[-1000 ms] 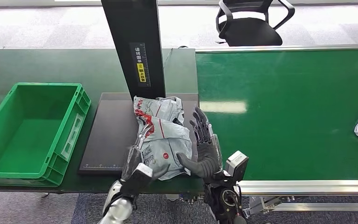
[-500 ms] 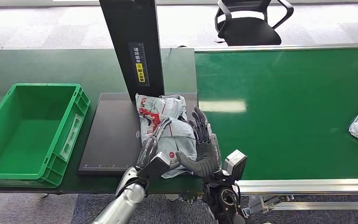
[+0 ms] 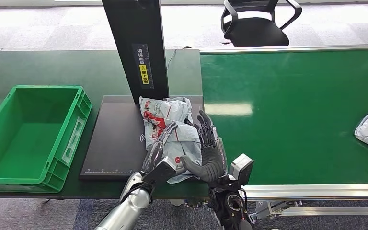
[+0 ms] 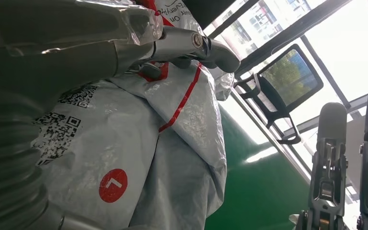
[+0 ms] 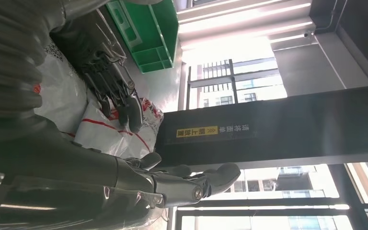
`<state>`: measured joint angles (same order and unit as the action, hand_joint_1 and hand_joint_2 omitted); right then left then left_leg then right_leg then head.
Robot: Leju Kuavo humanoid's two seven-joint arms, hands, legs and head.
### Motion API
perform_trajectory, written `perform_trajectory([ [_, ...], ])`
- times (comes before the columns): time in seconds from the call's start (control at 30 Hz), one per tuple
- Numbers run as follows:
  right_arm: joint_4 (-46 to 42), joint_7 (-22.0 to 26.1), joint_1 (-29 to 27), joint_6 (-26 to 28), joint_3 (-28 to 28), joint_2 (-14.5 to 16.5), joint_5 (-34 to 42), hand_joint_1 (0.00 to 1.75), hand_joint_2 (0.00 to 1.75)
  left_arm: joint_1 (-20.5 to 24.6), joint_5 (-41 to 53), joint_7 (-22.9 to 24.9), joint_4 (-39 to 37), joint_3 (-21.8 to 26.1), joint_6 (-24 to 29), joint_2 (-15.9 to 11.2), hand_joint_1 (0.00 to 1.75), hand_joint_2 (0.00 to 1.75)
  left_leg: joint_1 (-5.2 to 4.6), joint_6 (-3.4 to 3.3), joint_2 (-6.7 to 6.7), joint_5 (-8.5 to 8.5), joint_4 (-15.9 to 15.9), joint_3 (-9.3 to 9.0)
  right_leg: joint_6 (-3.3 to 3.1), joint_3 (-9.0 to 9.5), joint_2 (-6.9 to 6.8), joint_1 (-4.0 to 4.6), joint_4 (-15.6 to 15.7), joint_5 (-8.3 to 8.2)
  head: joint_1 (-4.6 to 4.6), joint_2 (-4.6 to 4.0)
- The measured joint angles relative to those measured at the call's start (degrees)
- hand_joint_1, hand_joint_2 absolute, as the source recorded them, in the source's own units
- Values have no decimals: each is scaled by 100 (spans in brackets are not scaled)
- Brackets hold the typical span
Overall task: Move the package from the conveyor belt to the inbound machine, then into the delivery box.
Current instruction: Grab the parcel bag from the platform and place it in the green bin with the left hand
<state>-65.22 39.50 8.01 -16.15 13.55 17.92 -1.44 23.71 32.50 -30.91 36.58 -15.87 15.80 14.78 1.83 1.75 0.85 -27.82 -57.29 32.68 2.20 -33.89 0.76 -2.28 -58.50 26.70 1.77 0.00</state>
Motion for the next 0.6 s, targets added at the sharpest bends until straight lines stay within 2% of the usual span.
perform_trajectory([
  [0.6, 0, 0, 0, 0, 0, 0, 0, 0, 175, 34, 0, -1, -45, -2, 2, 4, 0, 175, 0, 0, 0, 0, 0, 0, 0, 0, 0, 0, 0, 0, 0, 0],
])
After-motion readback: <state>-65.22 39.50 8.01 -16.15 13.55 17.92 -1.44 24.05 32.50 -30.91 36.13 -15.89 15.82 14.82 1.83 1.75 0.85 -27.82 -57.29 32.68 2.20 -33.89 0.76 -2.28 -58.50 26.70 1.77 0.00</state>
